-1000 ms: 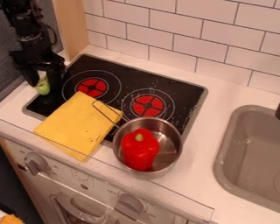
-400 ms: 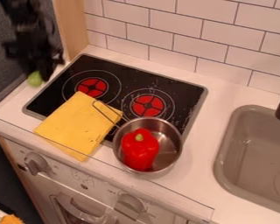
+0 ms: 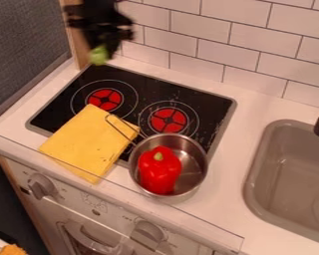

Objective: Put the green spatula from the left burner to the right burner

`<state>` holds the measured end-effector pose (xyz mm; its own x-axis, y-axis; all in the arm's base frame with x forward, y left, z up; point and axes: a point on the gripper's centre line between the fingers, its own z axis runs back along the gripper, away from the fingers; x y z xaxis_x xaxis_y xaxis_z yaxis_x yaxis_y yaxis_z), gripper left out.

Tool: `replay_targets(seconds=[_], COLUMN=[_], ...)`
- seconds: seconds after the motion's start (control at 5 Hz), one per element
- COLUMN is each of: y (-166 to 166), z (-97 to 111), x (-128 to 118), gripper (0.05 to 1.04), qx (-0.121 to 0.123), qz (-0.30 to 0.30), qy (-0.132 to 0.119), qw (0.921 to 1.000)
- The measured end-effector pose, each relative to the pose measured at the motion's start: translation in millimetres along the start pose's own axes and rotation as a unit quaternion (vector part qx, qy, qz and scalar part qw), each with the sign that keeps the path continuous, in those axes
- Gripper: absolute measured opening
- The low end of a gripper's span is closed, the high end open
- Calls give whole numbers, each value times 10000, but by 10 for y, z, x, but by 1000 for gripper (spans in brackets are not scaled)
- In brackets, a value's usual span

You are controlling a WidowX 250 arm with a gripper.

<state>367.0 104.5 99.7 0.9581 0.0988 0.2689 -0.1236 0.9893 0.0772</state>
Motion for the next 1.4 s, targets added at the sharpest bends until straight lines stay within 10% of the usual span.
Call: replay_targets(seconds=[0.4,1.0,1.4], y=[-1040,-1380,-1381], z=[-177,-603,-648], x=[184,-119,-232], gripper=[332,394,969], qx=[-95,-391,-396], qz=[-792,-421,-564], qy=[209,814,1070], qw=[9966,9950,9919])
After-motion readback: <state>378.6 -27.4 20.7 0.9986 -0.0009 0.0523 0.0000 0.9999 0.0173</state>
